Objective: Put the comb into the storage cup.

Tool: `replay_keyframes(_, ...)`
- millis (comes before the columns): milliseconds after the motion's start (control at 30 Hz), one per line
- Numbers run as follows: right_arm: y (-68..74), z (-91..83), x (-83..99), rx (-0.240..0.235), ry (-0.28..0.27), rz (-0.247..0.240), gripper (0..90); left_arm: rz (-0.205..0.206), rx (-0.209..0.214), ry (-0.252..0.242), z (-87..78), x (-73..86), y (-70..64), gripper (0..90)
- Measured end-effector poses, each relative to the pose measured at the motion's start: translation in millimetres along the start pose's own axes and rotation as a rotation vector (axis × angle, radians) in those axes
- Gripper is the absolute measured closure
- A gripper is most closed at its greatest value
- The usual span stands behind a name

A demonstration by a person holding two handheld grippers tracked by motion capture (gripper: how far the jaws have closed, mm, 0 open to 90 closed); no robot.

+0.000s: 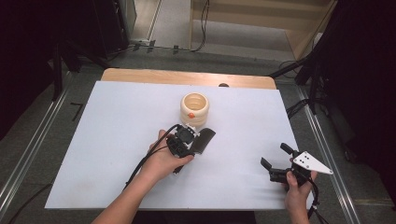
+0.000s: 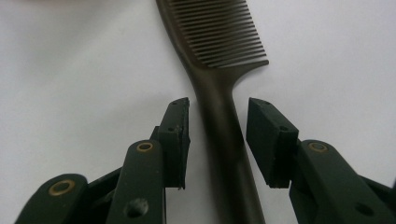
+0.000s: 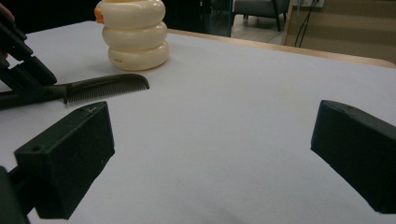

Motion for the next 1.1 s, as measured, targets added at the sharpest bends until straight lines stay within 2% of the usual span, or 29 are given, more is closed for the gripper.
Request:
replay_keyframes(167,-0.2,0.1,-0.1,0.001,-0.001,0.0,0.0,0.015,-0.023,0.018,3.4,1.7,0.0,61.9)
replay_keyframes(400,-0.1,0.1,0.0,0.0,0.0,0.002,0.0,0.011,-0.038,0.022,4.9,1.6,0.1,63.4)
replay_keyframes(500,-0.2,0.3,0.0,0.001,-0.001,0.001,0.0,-0.005,-0.047,0.024,5.0,1.5,0.6,65.5)
replay_keyframes(633,-0.3,0.3,0.2,0.001,0.0,0.0,0.0,-0.007,-0.049,0.016,5.2,1.6,0.7,71.4)
replay_keyframes(1100,-0.7,0.6,0.7,0.008,0.009,0.002,0.0,-0.02,-0.047,-0.02,4.5,2.9,-0.1,72.0)
Point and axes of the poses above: each handheld gripper's, and its own axes: z roughly forward along the jaws, x roughly out of its underside, y roughly to its left, the point moved 9 cm from there along z, roughly forward along the jaws, and after that the axes turned 7 degrees about -z, right-handed, at the moved point
